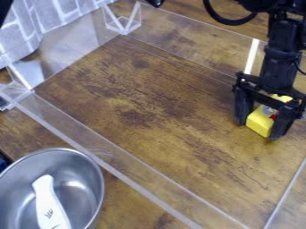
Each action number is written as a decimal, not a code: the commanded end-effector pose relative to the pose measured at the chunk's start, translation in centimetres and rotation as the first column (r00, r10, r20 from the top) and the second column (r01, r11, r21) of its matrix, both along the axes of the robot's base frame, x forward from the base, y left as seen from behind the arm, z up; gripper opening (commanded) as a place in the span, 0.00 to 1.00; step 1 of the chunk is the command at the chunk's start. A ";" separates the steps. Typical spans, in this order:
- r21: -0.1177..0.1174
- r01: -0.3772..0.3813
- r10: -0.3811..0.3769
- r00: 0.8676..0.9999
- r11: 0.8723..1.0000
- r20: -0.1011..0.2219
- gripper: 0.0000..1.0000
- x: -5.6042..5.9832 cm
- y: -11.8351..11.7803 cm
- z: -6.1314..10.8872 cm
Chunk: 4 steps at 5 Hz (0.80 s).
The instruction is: Move the yellow butter to the right side of the table
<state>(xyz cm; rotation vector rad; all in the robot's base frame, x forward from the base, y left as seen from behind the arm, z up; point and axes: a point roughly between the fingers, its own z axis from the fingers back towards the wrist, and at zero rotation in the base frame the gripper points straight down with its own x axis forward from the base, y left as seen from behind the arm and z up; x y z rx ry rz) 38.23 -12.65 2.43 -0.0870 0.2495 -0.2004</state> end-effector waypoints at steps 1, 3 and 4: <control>-0.015 -0.019 0.019 0.999 1.000 0.036 1.00 0.6 0.4 1.5; -0.015 -0.027 0.027 0.999 1.000 0.039 1.00 0.6 0.5 2.1; -0.016 -0.030 0.031 0.999 0.999 0.043 1.00 0.6 0.5 2.5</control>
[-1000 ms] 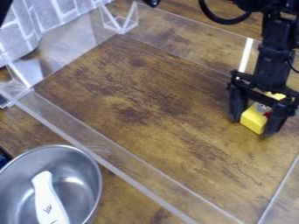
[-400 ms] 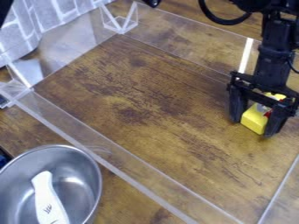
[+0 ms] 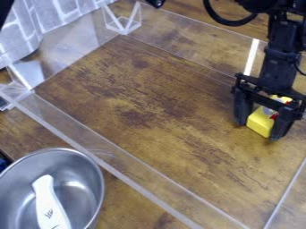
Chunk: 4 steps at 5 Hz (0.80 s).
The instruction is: Move the yellow butter to the right side of the table
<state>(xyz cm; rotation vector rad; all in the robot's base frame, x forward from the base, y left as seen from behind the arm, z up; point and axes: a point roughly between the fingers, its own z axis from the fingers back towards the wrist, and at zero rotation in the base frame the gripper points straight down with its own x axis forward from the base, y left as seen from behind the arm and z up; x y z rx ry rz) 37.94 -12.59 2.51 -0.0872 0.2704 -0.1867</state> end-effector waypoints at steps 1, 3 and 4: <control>-0.019 -0.020 0.022 0.997 1.000 0.073 1.00 0.9 0.5 2.9; -0.021 -0.023 0.025 0.995 1.000 0.096 1.00 1.2 0.6 3.9; -0.019 -0.036 0.038 0.993 0.999 0.108 1.00 1.0 1.1 5.2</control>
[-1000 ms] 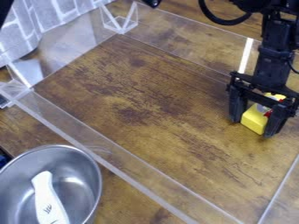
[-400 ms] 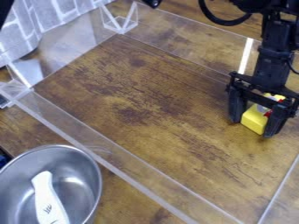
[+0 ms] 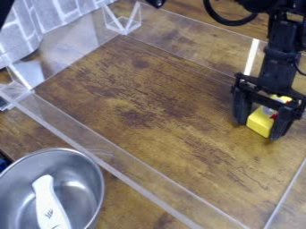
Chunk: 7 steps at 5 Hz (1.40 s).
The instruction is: Move the yellow butter to the right side of the table
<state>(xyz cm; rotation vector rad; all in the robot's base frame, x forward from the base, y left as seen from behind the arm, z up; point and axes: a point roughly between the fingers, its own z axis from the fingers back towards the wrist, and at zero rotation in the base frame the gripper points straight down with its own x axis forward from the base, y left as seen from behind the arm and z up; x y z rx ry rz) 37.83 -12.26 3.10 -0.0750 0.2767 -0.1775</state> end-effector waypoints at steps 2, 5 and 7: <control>-0.020 -0.061 0.063 0.982 0.998 0.176 1.00 0.2 2.3 9.2; -0.005 -0.070 0.069 0.976 0.998 0.208 1.00 1.0 2.7 10.0; -0.001 -0.065 0.064 0.975 0.998 0.212 1.00 2.3 1.9 7.8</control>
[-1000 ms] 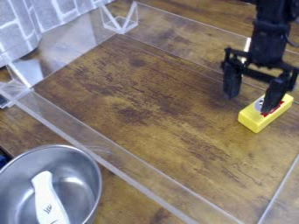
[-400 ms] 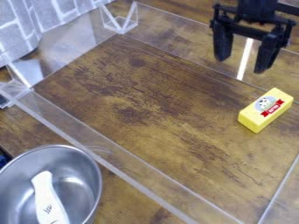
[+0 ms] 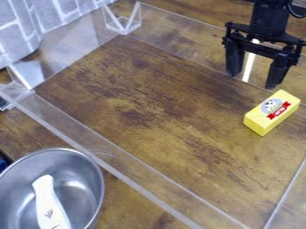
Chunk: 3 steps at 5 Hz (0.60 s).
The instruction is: Move the yellow butter to the right side of the table
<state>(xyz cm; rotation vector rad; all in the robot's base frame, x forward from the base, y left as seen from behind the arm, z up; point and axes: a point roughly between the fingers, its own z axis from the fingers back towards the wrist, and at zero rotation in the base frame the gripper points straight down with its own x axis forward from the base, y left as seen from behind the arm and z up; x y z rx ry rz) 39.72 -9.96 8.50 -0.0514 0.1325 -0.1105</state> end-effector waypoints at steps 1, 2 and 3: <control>-0.007 0.009 -0.009 0.998 1.000 0.067 1.00 1.1 -0.9 1.4; -0.005 0.014 -0.014 0.998 1.000 0.069 1.00 1.4 -1.2 0.6; -0.002 0.016 -0.016 0.998 1.000 0.068 1.00 1.9 -1.5 -0.4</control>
